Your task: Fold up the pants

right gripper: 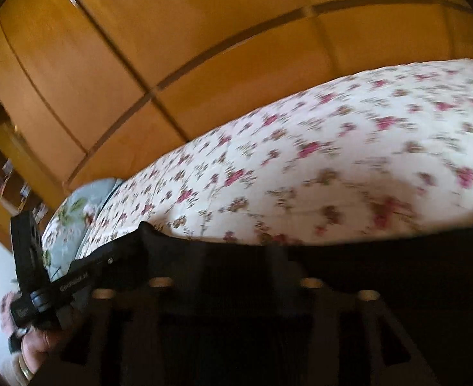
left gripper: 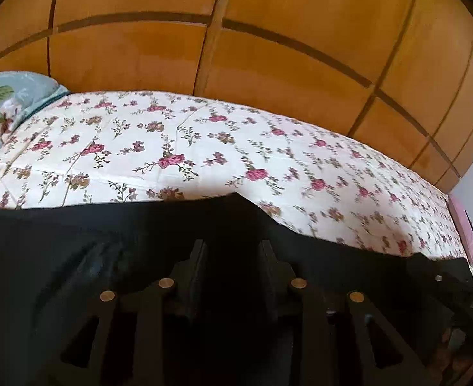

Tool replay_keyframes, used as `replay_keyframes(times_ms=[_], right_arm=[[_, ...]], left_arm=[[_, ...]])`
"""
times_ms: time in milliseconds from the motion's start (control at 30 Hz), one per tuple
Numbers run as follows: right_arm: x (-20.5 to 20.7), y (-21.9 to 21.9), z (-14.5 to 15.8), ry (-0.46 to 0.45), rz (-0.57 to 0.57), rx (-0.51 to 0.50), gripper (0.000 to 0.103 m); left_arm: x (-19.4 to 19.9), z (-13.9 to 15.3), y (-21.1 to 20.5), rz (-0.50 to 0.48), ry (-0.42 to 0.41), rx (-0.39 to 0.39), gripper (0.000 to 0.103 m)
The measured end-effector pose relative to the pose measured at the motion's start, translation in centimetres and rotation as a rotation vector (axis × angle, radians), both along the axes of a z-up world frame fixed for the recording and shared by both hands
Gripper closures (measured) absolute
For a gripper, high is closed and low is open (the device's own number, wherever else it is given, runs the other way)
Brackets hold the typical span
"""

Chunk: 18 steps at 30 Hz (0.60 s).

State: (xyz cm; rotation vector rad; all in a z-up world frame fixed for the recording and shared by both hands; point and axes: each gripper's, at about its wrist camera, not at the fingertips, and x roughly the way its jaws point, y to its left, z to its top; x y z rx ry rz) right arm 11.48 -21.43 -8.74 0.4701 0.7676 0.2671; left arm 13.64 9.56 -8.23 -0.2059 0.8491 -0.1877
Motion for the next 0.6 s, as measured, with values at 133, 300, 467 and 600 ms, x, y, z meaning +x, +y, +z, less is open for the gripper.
replay_keyframes(times_ms=[133,300,467,600], right_arm=[[-3.7,-1.5,1.0,-0.015,-0.047,-0.066,0.047],[-8.1,-5.3,1.0,-0.012,-0.146,-0.08,0.047],[-10.8,-9.7,-0.2,0.029,-0.261,-0.074,0.047],[-11.9,-11.9,-1.0,0.037,-0.314,-0.05,0.048]], left_arm=[[-1.3,-0.4,-1.0,0.011,-0.022,0.047,0.07],[-1.6,-1.9,-1.1,0.025,-0.012,0.06,0.07],[-1.8,-2.0,-1.5,0.018,-0.022,0.085,0.066],[-2.0,-2.1,-1.8,0.0,-0.028,0.089,0.058]])
